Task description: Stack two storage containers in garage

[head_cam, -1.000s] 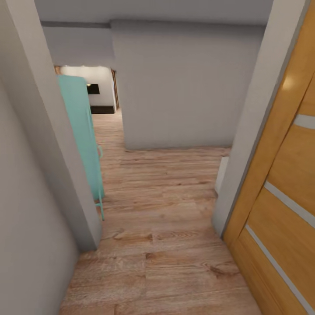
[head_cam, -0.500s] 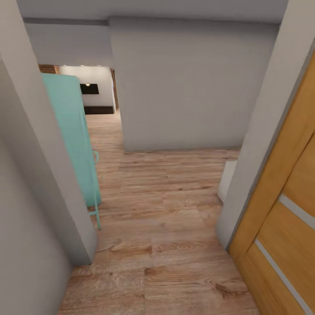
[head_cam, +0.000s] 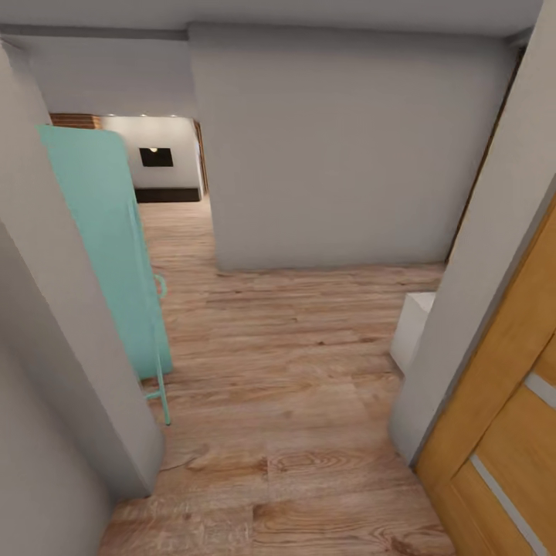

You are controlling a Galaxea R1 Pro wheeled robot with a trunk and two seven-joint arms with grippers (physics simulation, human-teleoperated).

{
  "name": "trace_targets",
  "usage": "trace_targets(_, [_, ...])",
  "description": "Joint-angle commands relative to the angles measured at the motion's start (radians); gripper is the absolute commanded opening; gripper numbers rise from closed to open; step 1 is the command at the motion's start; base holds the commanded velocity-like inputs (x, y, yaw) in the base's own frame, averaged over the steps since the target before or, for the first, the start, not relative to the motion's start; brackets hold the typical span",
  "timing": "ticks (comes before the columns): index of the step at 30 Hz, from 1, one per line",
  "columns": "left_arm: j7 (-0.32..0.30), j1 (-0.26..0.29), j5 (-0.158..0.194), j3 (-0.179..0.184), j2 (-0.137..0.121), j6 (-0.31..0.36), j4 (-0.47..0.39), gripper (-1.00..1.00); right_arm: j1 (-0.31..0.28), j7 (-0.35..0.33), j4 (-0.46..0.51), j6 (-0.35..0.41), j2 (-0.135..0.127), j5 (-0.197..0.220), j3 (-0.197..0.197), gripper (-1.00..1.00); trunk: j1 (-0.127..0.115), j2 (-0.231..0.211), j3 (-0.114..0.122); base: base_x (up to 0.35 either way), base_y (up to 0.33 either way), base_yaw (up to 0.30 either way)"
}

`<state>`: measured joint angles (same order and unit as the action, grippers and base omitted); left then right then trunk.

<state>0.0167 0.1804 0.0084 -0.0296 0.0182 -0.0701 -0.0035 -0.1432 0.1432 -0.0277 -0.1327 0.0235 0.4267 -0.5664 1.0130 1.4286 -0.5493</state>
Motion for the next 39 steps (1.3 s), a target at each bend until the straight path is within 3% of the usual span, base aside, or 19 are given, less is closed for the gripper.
trace_targets(1, [0.002,0.001,0.001,-0.003,0.000,-0.004,0.001,1.00,-0.001,0.001,-0.003,-0.005,0.001,0.009,-0.009,1.00,0.001,0.000,-0.001,0.322,0.000,0.000])
trace_targets(39, [0.002,0.001,0.001,-0.003,0.000,-0.002,0.001,1.00,-0.001,0.001,-0.003,-0.005,0.001,0.009,-0.009,1.00,0.001,0.000,-0.001,0.322,0.000,0.000])
